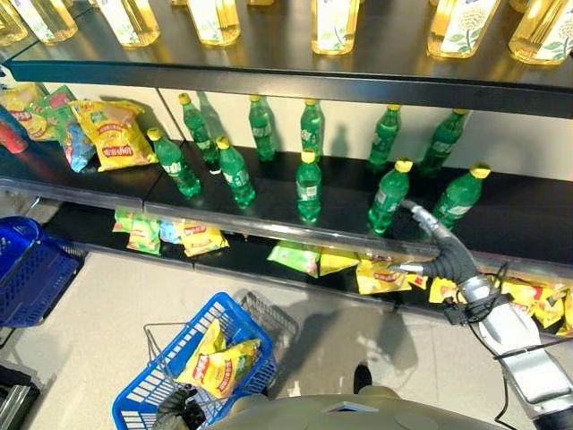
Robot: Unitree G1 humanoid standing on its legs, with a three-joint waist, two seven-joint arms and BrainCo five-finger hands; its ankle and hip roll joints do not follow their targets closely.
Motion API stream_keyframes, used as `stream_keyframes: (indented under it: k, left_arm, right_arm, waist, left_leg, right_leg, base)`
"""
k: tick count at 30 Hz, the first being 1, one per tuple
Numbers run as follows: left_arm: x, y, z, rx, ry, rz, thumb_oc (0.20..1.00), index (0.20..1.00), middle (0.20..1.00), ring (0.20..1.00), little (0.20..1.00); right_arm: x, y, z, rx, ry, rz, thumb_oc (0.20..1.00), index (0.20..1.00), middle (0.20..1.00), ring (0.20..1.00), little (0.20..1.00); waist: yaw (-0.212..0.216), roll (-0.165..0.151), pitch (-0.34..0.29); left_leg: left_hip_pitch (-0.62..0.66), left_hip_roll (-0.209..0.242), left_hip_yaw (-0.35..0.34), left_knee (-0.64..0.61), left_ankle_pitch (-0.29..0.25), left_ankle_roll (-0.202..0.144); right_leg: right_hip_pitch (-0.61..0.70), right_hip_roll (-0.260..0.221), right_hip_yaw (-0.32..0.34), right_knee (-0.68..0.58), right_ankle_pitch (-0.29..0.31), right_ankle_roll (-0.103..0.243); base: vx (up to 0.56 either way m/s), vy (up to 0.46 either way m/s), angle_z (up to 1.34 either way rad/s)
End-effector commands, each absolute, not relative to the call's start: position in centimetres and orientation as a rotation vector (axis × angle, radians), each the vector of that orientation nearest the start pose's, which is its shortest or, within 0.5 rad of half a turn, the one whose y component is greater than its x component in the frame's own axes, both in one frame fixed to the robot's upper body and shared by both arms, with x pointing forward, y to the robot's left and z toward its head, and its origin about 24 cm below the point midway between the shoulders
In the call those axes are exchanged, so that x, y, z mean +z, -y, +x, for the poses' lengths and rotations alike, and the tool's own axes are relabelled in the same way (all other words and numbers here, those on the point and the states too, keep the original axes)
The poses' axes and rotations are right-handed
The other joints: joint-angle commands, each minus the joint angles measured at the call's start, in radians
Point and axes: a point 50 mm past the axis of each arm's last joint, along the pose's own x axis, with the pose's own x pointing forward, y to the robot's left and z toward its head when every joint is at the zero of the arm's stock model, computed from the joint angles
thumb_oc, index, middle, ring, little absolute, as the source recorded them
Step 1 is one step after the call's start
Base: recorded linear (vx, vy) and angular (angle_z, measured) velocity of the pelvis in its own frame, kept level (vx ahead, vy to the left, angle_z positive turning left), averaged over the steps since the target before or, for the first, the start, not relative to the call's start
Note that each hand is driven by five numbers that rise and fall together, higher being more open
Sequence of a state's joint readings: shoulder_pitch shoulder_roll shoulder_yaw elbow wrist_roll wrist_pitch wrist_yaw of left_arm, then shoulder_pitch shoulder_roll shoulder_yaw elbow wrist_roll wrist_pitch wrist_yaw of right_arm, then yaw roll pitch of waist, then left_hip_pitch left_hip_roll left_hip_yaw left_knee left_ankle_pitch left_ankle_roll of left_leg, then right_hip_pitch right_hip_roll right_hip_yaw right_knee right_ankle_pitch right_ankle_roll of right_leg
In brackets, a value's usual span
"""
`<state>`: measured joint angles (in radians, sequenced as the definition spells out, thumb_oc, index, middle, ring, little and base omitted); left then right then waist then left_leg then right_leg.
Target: Pick up the snacks into the basket
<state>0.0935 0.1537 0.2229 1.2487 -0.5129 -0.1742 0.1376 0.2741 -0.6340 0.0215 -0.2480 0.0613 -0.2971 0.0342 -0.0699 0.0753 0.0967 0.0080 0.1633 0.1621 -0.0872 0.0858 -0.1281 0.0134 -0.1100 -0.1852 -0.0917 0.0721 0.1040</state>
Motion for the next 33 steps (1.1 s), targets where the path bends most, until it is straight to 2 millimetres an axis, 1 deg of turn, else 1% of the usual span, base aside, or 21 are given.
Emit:
stream_keyframes:
  k: [1, 2, 3, 5, 10, 14, 17, 19, 21, 22, 24, 25, 26, 27, 28, 29, 30, 32, 33]
  left_arm:
    - [-15.0, -28.1, 6.0, 0.853, -0.963, -0.222, 0.200, 0.200, 0.200, 0.200, 0.200]
    - [-15.1, -28.0, 5.5, 0.856, -0.978, -0.224, 0.200, 0.200, 0.200, 0.200, 0.200]
    - [-15.1, -28.0, 5.5, 0.856, -0.978, -0.224, 0.200, 0.200, 0.200, 0.200, 0.200]
    - [-15.1, -28.2, 4.9, 0.867, -0.988, -0.226, 0.200, 0.200, 0.200, 0.200, 0.200]
    - [-15.0, -28.5, 4.9, 0.885, -0.984, -0.218, 0.200, 0.200, 0.200, 0.200, 0.200]
    - [-15.0, -28.4, 4.9, 0.887, -0.983, -0.211, 0.200, 0.200, 0.200, 0.200, 0.200]
    - [-15.0, -28.2, 5.3, 0.887, -0.975, -0.200, 0.200, 0.200, 0.200, 0.200, 0.200]
    - [-15.0, -28.1, 5.6, 0.885, -0.969, -0.196, 0.200, 0.200, 0.200, 0.200, 0.200]
    - [-14.9, -28.1, 6.1, 0.879, -0.959, -0.183, 0.200, 0.200, 0.200, 0.200, 0.200]
    - [-14.7, -28.1, 6.9, 0.880, -0.940, -0.170, 0.200, 0.200, 0.200, 0.200, 0.200]
    - [-14.5, -28.0, 7.7, 0.868, -0.926, -0.153, 0.200, 0.200, 0.200, 0.200, 0.200]
    - [-14.5, -28.0, 7.7, 0.868, -0.925, -0.153, 0.200, 0.200, 0.200, 0.200, 0.200]
    - [-14.3, -27.8, 8.6, 0.861, -0.905, -0.148, 0.200, 0.200, 0.200, 0.200, 0.200]
    - [-14.3, -27.8, 8.6, 0.861, -0.904, -0.149, 0.200, 0.200, 0.200, 0.200, 0.200]
    - [-14.3, -27.7, 8.9, 0.858, -0.895, -0.146, 0.200, 0.200, 0.200, 0.200, 0.200]
    - [-14.0, -27.7, 9.7, 0.849, -0.875, -0.140, 0.200, 0.200, 0.200, 0.200, 0.200]
    - [-14.0, -27.7, 9.8, 0.849, -0.874, -0.141, 0.200, 0.200, 0.200, 0.200, 0.200]
    - [-13.8, -27.7, 10.3, 0.849, -0.856, -0.135, 0.200, 0.200, 0.200, 0.200, 0.200]
    - [-13.7, -27.7, 10.7, 0.843, -0.841, -0.127, 0.200, 0.200, 0.200, 0.200, 0.200]
  right_arm:
    - [12.4, 22.0, 19.3, 0.175, 0.430, -0.409, 1.000, 1.000, 1.000, 1.000, 1.000]
    - [13.0, 22.1, 18.7, 0.170, 0.455, -0.395, 1.000, 1.000, 1.000, 1.000, 1.000]
    - [13.0, 22.1, 18.7, 0.170, 0.454, -0.395, 1.000, 1.000, 1.000, 1.000, 1.000]
    - [13.9, 22.5, 18.0, 0.143, 0.489, -0.405, 1.000, 1.000, 1.000, 1.000, 1.000]
    - [15.1, 22.8, 17.3, 0.070, 0.557, -0.402, 1.000, 1.000, 1.000, 1.000, 1.000]
    - [15.2, 23.0, 17.2, 0.010, 0.577, -0.401, 1.000, 1.000, 1.000, 1.000, 1.000]
    - [14.8, 23.9, 17.3, -0.131, 0.574, -0.433, 1.000, 1.000, 1.000, 1.000, 1.000]
    - [14.6, 24.0, 17.4, -0.161, 0.571, -0.435, 1.000, 1.000, 1.000, 1.000, 1.000]
    - [14.3, 24.3, 17.7, -0.230, 0.572, -0.454, 1.000, 1.000, 1.000, 1.000, 1.000]
    - [13.9, 24.5, 18.2, -0.297, 0.574, -0.422, 1.000, 1.000, 1.000, 1.000, 1.000]
    - [13.4, 24.6, 18.8, -0.346, 0.560, -0.425, 1.000, 1.000, 1.000, 1.000, 1.000]
    - [13.4, 24.6, 18.9, -0.347, 0.562, -0.425, 1.000, 1.000, 1.000, 1.000, 1.000]
    - [13.4, 24.6, 19.5, -0.381, 0.574, -0.406, 1.000, 1.000, 1.000, 1.000, 1.000]
    - [13.5, 24.6, 19.5, -0.381, 0.576, -0.406, 1.000, 1.000, 1.000, 1.000, 1.000]
    - [13.4, 24.6, 19.9, -0.401, 0.575, -0.401, 1.000, 1.000, 1.000, 1.000, 1.000]
    - [13.7, 24.7, 20.7, -0.440, 0.595, -0.391, 1.000, 1.000, 1.000, 1.000, 1.000]
    - [13.7, 24.7, 20.7, -0.440, 0.597, -0.391, 1.000, 1.000, 1.000, 1.000, 1.000]
    - [13.9, 24.7, 21.6, -0.485, 0.614, -0.344, 1.000, 1.000, 1.000, 1.000, 1.000]
    - [14.1, 25.0, 22.3, -0.535, 0.621, -0.334, 1.000, 1.000, 1.000, 1.000, 1.000]
  waist:
    - [-0.012, -0.070, -0.011]
    - [-0.019, -0.069, -0.019]
    - [-0.018, -0.069, -0.019]
    - [-0.031, -0.068, -0.033]
    - [-0.047, -0.066, -0.048]
    - [-0.054, -0.067, -0.049]
    - [-0.063, -0.066, -0.039]
    - [-0.063, -0.065, -0.033]
    - [-0.064, -0.063, -0.017]
    - [-0.064, -0.059, 0.010]
    - [-0.061, -0.052, 0.032]
    - [-0.062, -0.051, 0.032]
    - [-0.058, -0.042, 0.052]
    - [-0.058, -0.042, 0.051]
    - [-0.055, -0.037, 0.059]
    - [-0.049, -0.027, 0.082]
    - [-0.050, -0.027, 0.081]
    - [-0.042, -0.016, 0.096]
    - [-0.037, -0.007, 0.106]
  left_leg:
    - [0.024, -0.002, 0.006, 0.058, -0.037, 0.030]
    - [0.029, -0.005, 0.011, 0.057, -0.039, 0.030]
    - [0.029, -0.005, 0.011, 0.057, -0.039, 0.030]
    - [0.038, -0.008, 0.019, 0.054, -0.045, 0.032]
    - [0.042, -0.012, 0.036, 0.069, -0.060, 0.035]
    - [0.044, -0.014, 0.046, 0.082, -0.074, 0.039]
    - [0.033, -0.014, 0.053, 0.114, -0.093, 0.041]
    - [0.024, -0.013, 0.052, 0.129, -0.098, 0.042]
    - [0.004, -0.013, 0.049, 0.155, -0.106, 0.043]
    - [-0.025, -0.013, 0.046, 0.186, -0.114, 0.043]
    - [-0.053, -0.014, 0.039, 0.210, -0.119, 0.043]
    - [-0.056, -0.014, 0.038, 0.213, -0.120, 0.043]
    - [-0.082, -0.016, 0.034, 0.230, -0.122, 0.043]
    - [-0.085, -0.016, 0.033, 0.232, -0.123, 0.043]
    - [-0.101, -0.017, 0.029, 0.243, -0.124, 0.044]
    - [-0.129, -0.020, 0.025, 0.259, -0.126, 0.046]
    - [-0.133, -0.020, 0.024, 0.261, -0.127, 0.046]
    - [-0.161, -0.024, 0.022, 0.278, -0.128, 0.047]
    - [-0.182, -0.028, 0.017, 0.287, -0.130, 0.048]
  right_leg:
    - [-0.001, -0.011, 0.022, 0.072, -0.059, 0.020]
    - [-0.001, -0.012, 0.029, 0.071, -0.056, 0.022]
    - [-0.001, -0.012, 0.029, 0.071, -0.056, 0.022]
    - [-0.004, -0.015, 0.039, 0.072, -0.051, 0.026]
    - [-0.013, -0.019, 0.056, 0.077, -0.048, 0.030]
    - [-0.019, -0.020, 0.070, 0.084, -0.048, 0.030]
    - [-0.033, -0.023, 0.084, 0.098, -0.052, 0.029]
    - [-0.039, -0.024, 0.086, 0.106, -0.054, 0.028]
    - [-0.054, -0.026, 0.089, 0.123, -0.057, 0.027]
    - [-0.078, -0.030, 0.091, 0.143, -0.059, 0.026]
    - [-0.102, -0.034, 0.091, 0.159, -0.058, 0.027]
    - [-0.104, -0.034, 0.091, 0.161, -0.058, 0.027]
    - [-0.128, -0.038, 0.092, 0.175, -0.055, 0.027]
    - [-0.130, -0.038, 0.092, 0.176, -0.056, 0.027]
    - [-0.146, -0.040, 0.094, 0.186, -0.055, 0.027]
    - [-0.174, -0.045, 0.098, 0.205, -0.053, 0.028]
    - [-0.177, -0.045, 0.098, 0.207, -0.054, 0.028]
    - [-0.206, -0.050, 0.097, 0.226, -0.054, 0.029]
    - [-0.233, -0.052, 0.099, 0.244, -0.055, 0.029]
  base:
    - [0.01, 0.027, -0.05]
    - [0.01, 0.027, -0.05]
    - [0.01, 0.034, -0.08]
    - [0.01, 0.037, -0.07]
    - [0.01, 0.026, -0.13]
    - [0.00, 0.016, -0.15]
    - [-0.02, 0.010, -0.18]
    - [-0.03, 0.002, -0.08]
    - [-0.09, 0.005, 0.00]
    - [-0.15, 0.011, -0.02]
    - [-0.12, 0.013, -0.06]
    - [-0.11, 0.023, -0.03]
    - [-0.07, 0.018, 0.01]
    - [-0.10, 0.027, 0.00]
    - [-0.12, 0.032, -0.02]
    - [-0.12, 0.032, -0.01]
    - [-0.12, 0.030, -0.02]
    - [-0.09, 0.032, 0.01]
    - [-0.10, 0.044, 0.04]
